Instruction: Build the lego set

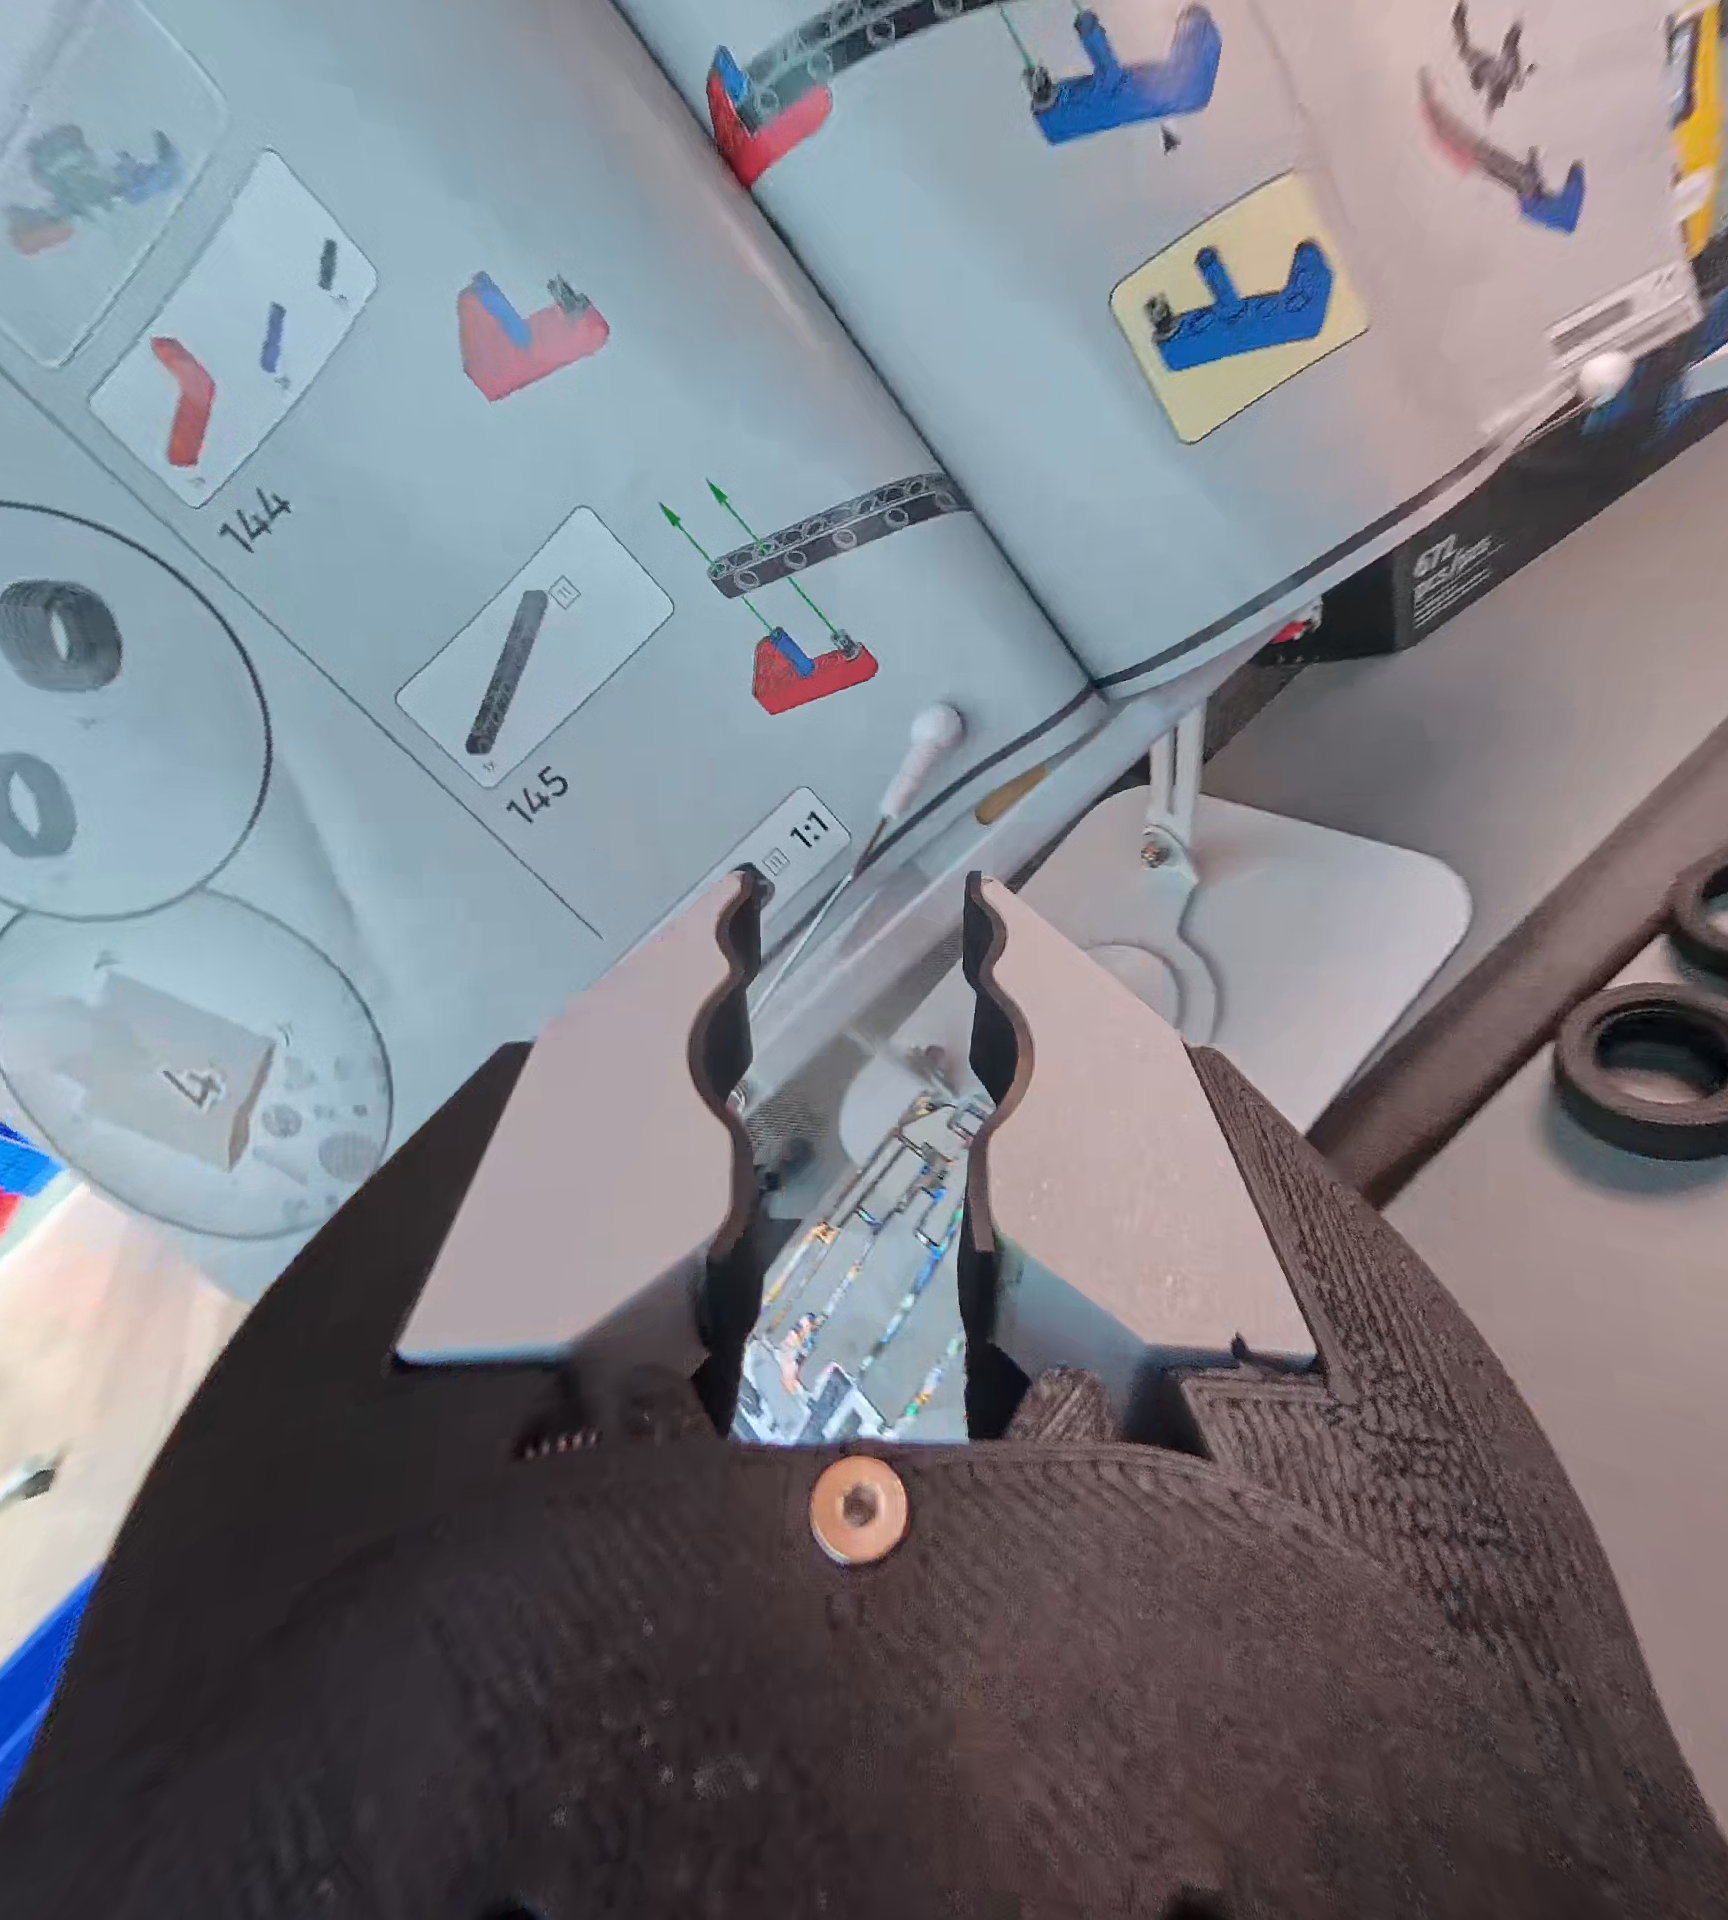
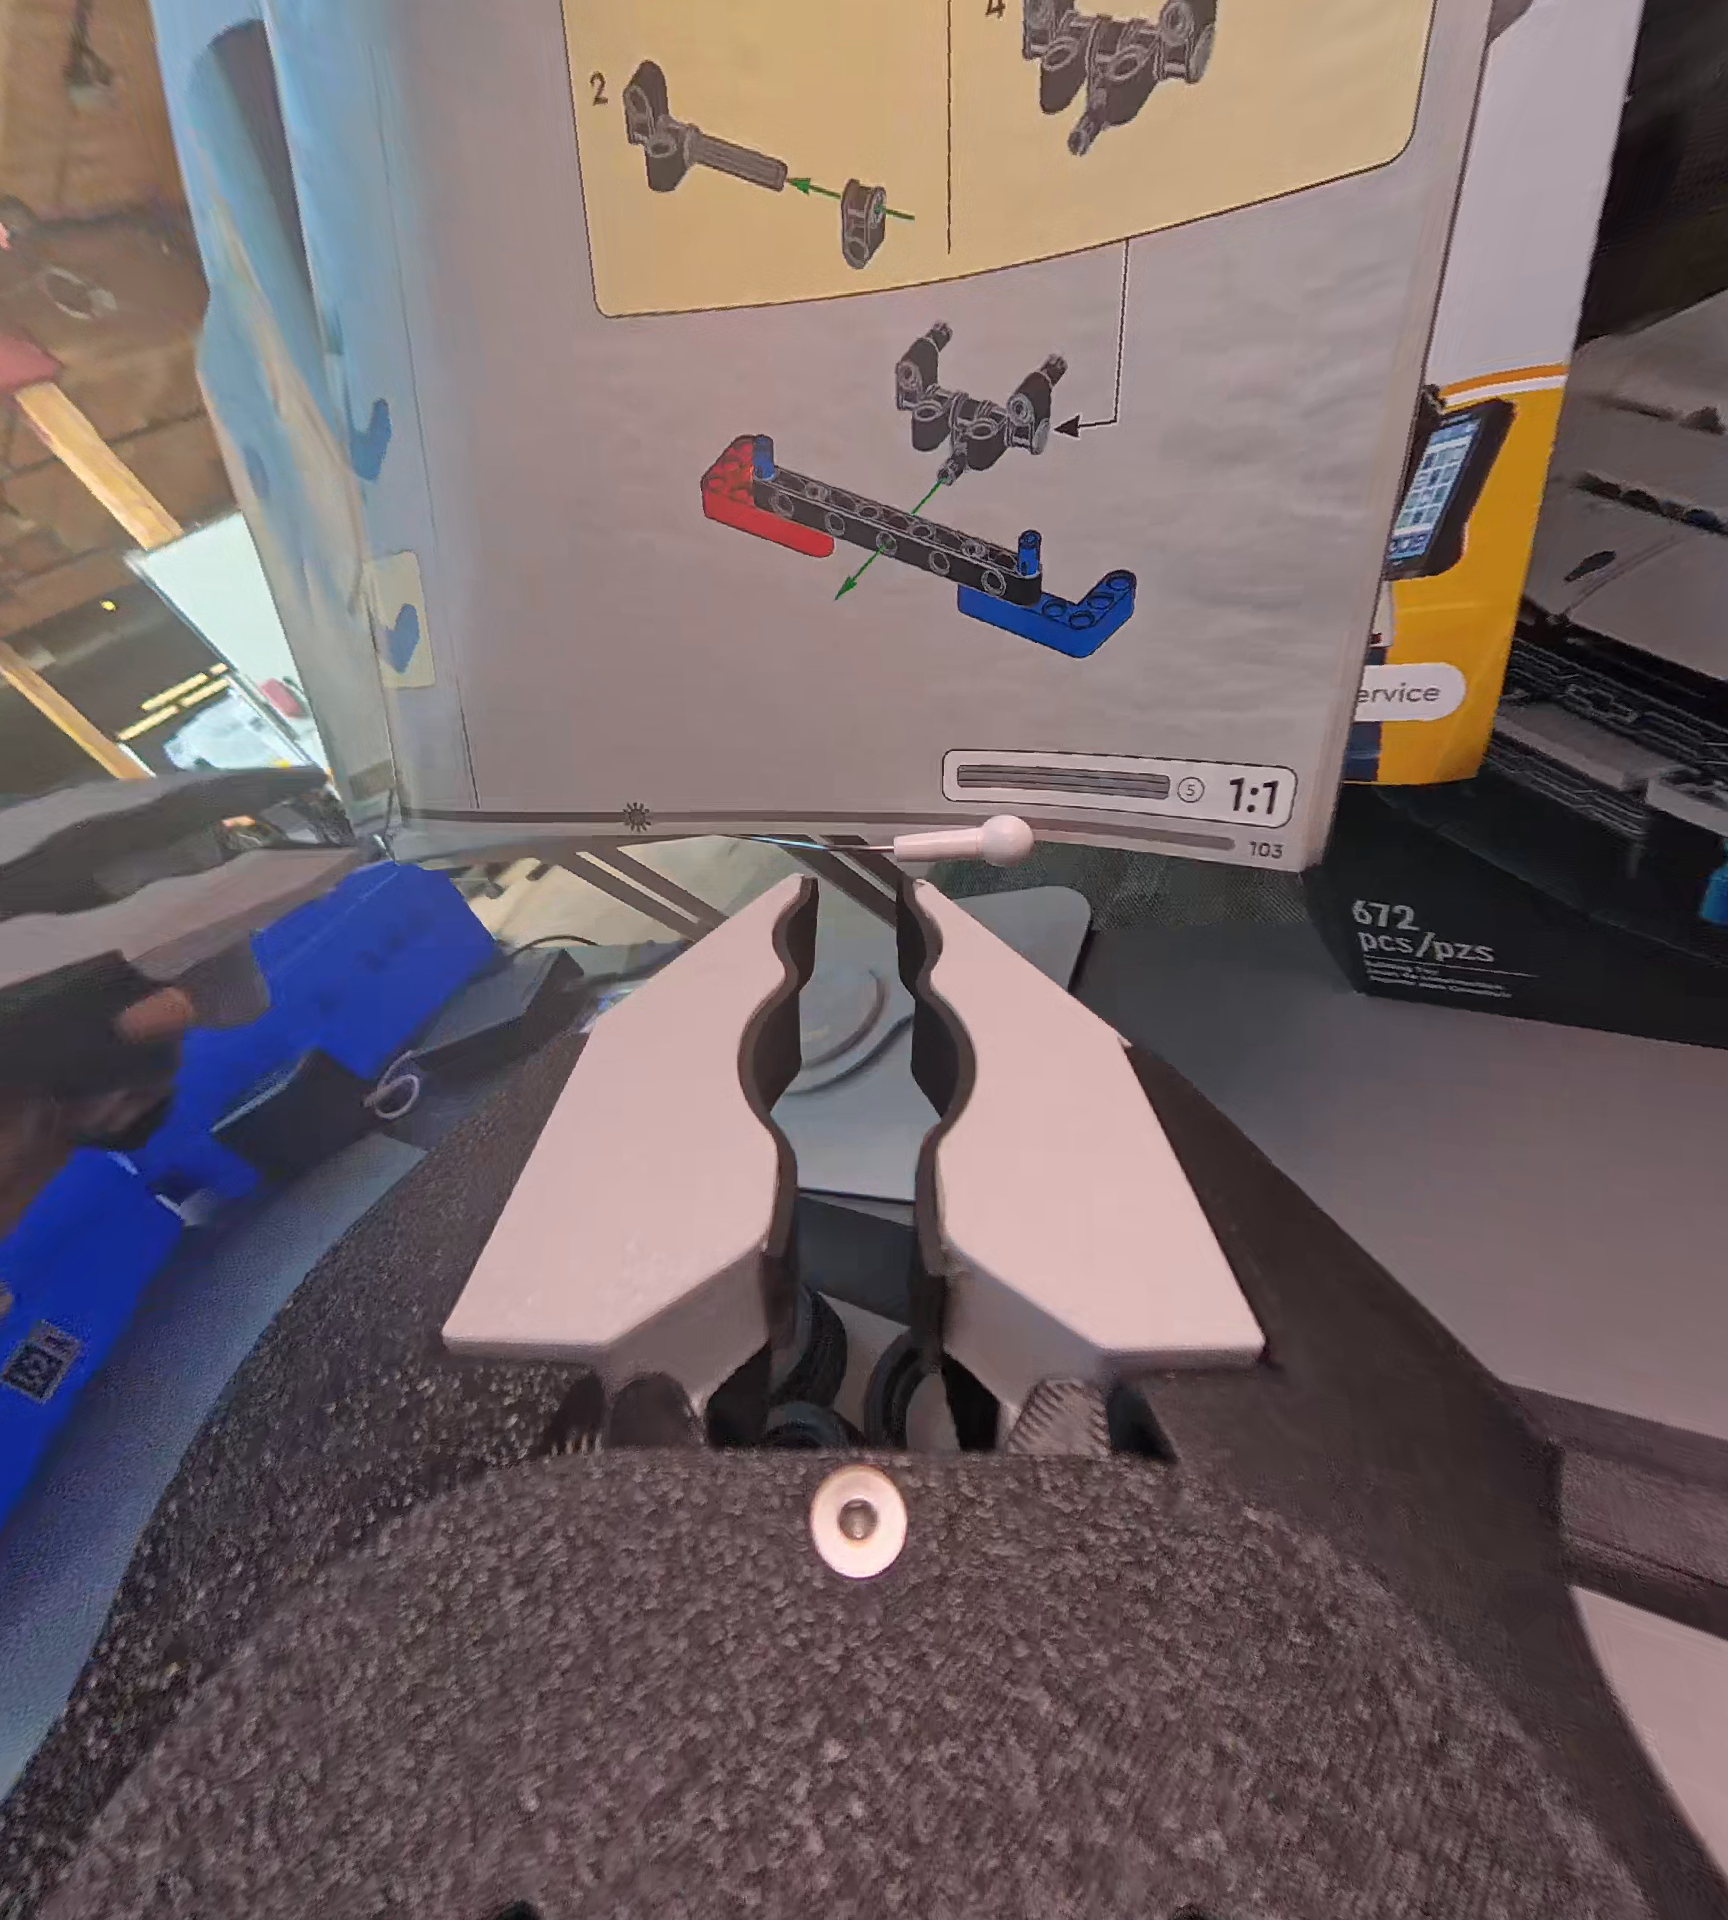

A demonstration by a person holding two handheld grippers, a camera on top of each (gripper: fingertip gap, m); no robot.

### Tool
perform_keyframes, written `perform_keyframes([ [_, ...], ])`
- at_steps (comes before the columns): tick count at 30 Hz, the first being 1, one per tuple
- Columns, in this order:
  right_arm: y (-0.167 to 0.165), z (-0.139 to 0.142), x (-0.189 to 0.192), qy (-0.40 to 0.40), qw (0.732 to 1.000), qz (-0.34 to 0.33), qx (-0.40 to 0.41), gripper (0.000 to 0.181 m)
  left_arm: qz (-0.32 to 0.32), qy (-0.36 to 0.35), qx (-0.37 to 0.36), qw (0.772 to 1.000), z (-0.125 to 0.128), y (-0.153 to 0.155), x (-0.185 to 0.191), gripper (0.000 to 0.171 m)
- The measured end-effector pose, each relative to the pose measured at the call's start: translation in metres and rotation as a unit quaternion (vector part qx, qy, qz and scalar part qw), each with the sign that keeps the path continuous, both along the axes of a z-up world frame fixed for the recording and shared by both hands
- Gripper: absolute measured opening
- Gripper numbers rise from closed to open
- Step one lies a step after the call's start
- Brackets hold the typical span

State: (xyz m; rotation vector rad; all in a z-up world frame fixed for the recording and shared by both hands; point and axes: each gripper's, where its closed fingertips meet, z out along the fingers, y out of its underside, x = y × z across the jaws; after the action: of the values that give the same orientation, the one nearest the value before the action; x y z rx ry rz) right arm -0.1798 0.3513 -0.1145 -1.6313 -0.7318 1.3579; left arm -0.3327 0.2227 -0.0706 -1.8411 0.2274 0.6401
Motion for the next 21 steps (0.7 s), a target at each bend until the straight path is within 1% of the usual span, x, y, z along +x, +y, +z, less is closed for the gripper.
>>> perform_keyframes([
  [2, -0.007, 0.001, 0.009, -0.040, 0.999, 0.014, 0.020, 0.026, -0.008, 0.030, -0.019, 0.999, -0.002, 0.015, -0.007, 0.030],
  [3, -0.011, 0.005, 0.014, -0.053, 0.998, 0.018, 0.033, 0.031, -0.017, 0.043, -0.031, 0.998, -0.004, 0.020, -0.006, 0.021],
  [4, -0.013, 0.013, 0.018, -0.057, 0.997, 0.010, 0.054, 0.038, -0.022, 0.055, -0.041, 0.997, -0.005, 0.023, -0.007, 0.011],
  [5, -0.013, 0.022, 0.022, -0.059, 0.995, -0.005, 0.081, 0.045, -0.027, 0.062, -0.049, 0.996, -0.008, 0.025, -0.007, 0.007],
  [6, -0.012, 0.032, 0.025, -0.061, 0.992, -0.022, 0.109, 0.054, -0.026, 0.057, -0.047, 0.997, -0.008, 0.026, -0.007, 0.006],
  [7, -0.010, 0.040, 0.025, -0.066, 0.988, -0.038, 0.135, 0.064, -0.024, 0.037, -0.039, 0.998, -0.007, 0.026, -0.008, 0.006],
  [9, -0.008, 0.053, 0.018, -0.076, 0.982, -0.059, 0.162, 0.083, -0.014, -0.026, 0.006, 1.000, 0.001, 0.023, -0.010, 0.004],
  [11, -0.011, 0.058, 0.001, -0.085, 0.984, -0.054, 0.149, 0.099, 0.000, -0.098, 0.068, 0.993, 0.017, 0.017, -0.021, 0.001],
  [13, -0.019, 0.054, -0.020, -0.112, 0.982, -0.039, 0.148, 0.111, 0.021, -0.169, 0.117, 0.978, 0.031, 0.008, -0.039, 0.000],
  [15, -0.029, 0.053, -0.040, -0.131, 0.977, -0.033, 0.163, 0.114, 0.048, -0.238, 0.153, 0.958, 0.035, -0.005, -0.062, 0.000],
  [16, -0.031, 0.055, -0.048, -0.137, 0.975, -0.038, 0.173, 0.113, 0.066, -0.272, 0.170, 0.945, 0.032, -0.013, -0.075, 0.001],
  [18, -0.029, 0.059, -0.058, -0.152, 0.967, -0.057, 0.198, 0.111, 0.087, -0.331, 0.187, 0.921, 0.018, -0.030, -0.096, 0.005],
  [20, -0.025, 0.061, -0.066, -0.160, 0.964, -0.063, 0.201, 0.110, 0.081, -0.388, 0.201, 0.896, -0.001, -0.042, -0.103, 0.008],
  [21, -0.024, 0.061, -0.070, -0.159, 0.966, -0.058, 0.195, 0.110, 0.075, -0.422, 0.209, 0.879, -0.009, -0.047, -0.104, 0.009],
])
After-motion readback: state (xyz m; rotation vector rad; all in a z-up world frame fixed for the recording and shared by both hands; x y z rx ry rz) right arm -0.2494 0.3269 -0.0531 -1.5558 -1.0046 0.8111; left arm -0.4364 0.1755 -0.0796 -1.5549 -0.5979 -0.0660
